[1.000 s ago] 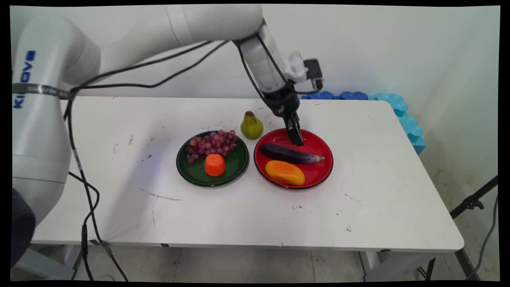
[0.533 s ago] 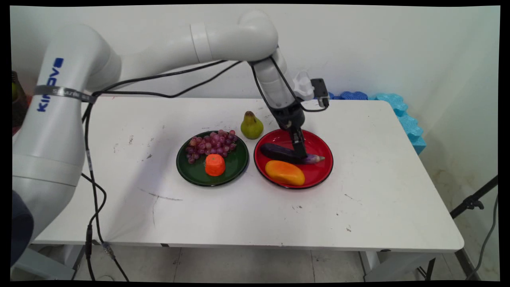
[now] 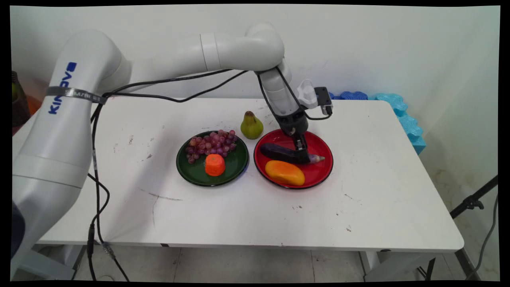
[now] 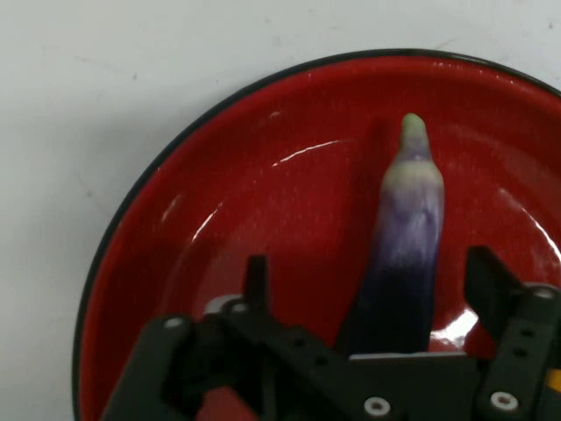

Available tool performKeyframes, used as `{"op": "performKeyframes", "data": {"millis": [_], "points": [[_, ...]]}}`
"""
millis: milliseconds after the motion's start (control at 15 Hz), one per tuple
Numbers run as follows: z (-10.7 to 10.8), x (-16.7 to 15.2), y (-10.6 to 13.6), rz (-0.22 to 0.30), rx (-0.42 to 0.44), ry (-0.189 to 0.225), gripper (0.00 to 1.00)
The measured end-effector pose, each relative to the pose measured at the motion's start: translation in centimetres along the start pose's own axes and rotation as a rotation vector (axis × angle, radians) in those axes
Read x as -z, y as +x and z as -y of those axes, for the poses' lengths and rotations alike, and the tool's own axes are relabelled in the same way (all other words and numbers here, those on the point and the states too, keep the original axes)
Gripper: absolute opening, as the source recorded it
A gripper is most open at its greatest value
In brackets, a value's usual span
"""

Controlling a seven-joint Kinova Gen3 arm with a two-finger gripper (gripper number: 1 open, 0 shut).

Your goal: Pick up the eggplant from the red plate, then place the picked object on the table

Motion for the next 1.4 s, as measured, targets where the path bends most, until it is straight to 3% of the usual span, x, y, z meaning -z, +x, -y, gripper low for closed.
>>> {"op": "performKeyframes", "data": {"millis": [667,1000,1400], "points": [[-0.8,-0.3,0.2,-0.035,-0.028,-0.004,0.00],[-1.8,4.7,0.6,-0.090,-0.032,0.033,0.00],[-4.6,12.0,-0.1,-0.145,-0.055,0.058,0.00]]}}
